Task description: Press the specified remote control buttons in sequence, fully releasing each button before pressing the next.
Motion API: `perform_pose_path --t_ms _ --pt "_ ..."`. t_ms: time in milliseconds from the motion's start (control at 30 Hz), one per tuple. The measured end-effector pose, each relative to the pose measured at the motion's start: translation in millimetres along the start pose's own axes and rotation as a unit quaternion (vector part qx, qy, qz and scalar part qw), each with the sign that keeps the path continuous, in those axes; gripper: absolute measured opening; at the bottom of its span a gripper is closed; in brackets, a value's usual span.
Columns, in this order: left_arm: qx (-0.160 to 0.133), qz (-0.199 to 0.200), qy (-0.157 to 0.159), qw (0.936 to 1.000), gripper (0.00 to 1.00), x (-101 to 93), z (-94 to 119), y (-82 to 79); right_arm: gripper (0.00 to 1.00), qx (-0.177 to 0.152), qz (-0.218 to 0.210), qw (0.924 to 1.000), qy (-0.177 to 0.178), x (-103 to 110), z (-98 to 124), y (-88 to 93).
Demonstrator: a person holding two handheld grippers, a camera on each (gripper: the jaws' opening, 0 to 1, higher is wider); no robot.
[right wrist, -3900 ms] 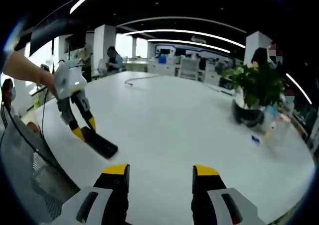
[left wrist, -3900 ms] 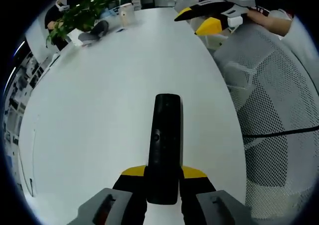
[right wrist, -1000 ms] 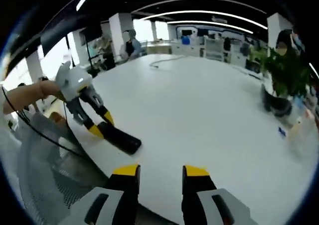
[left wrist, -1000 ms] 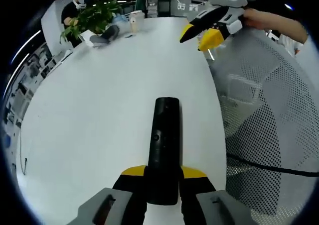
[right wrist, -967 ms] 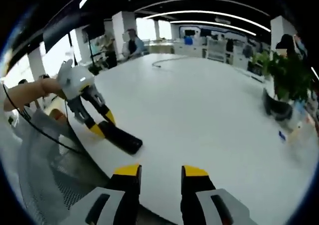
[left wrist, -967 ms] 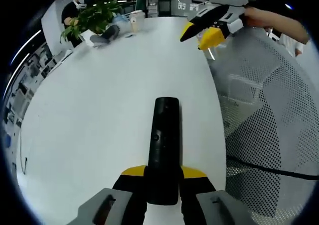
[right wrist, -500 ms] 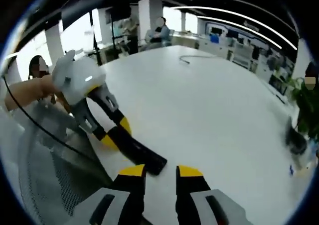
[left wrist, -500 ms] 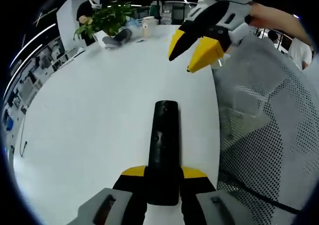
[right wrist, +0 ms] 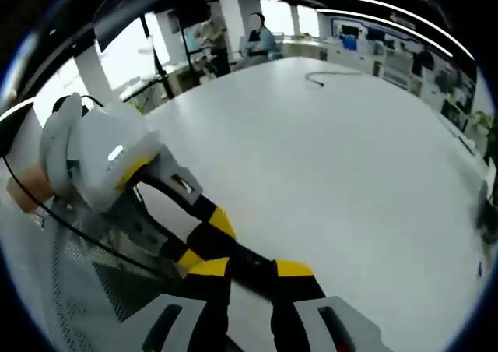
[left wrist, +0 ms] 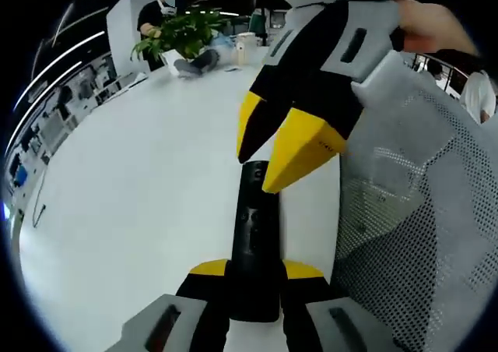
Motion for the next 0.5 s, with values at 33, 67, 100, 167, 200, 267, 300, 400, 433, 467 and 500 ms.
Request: perform_pose_path --t_ms 33,67,100,167,200,267,300,400,433,467,500 --pt "-0.005 0.003 -0.001 1.0000 0.23 -0.7 0.3 1.1 0.16 -0.001 -0.008 1.0000 -0.002 -0.8 1.1 -4.0" --pt "-0.010 0.002 -0.001 0.9999 0.23 -1.1 0.2 1.7 0.16 -0.005 -0.012 0.9999 -0.004 -2.2 2.1 -7.3" --pt "-0.011 0.002 0.001 0.9999 0.23 -1.1 0.2 1.4 0.16 -0.008 -0.017 0.9998 -0.005 -2.9 2.0 -9.3" --pt "-0.015 -0.006 0.007 0.9998 0.23 -0.8 0.1 0.8 0.15 -0.010 -0.024 0.9997 -0.005 -4.6 0.9 -11.1" --pt "-0.020 -0.011 0.012 0.9997 0.23 -0.8 0.2 1.4 0.15 -0.009 -0.026 0.9996 -0.003 -3.7 -0.4 -10.8" --pt "-0.028 -0.021 0.022 0.9992 0.23 -2.2 0.5 2.0 0.14 -0.003 -0.029 0.9996 -0.002 -2.2 -2.6 -8.5" --pt "-0.032 -0.024 0.025 0.9989 0.23 -3.1 0.7 2.0 0.14 0.001 -0.027 0.9996 -0.001 -0.8 -3.9 -6.5" --pt "-0.034 -0.026 0.028 0.9987 0.23 -3.5 0.8 2.0 0.13 0.013 -0.027 0.9995 -0.002 2.5 -6.4 -1.6" --pt "-0.035 -0.026 0.029 0.9986 0.23 -3.3 0.7 1.9 0.13 0.016 -0.025 0.9996 -0.002 3.6 -7.2 -0.8" --pt "-0.036 -0.027 0.030 0.9985 0.23 -3.3 0.7 1.9 0.13 0.020 -0.023 0.9995 -0.003 5.5 -7.8 -0.4" --pt "-0.038 -0.028 0.031 0.9984 0.23 -3.3 0.9 2.1 0.12 0.024 -0.018 0.9995 -0.002 7.4 -8.5 0.2"
Point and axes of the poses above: the point that each gripper's makers call its tool centre point, and the gripper's own axes: z roughly backward along the fingers, x roughly to its left, y roughly out of its underside, the point moved 10 cm from there along z, roughly backward along the fingers, and after that the axes turned 15 degrees about -y, right-handed, at the moved point
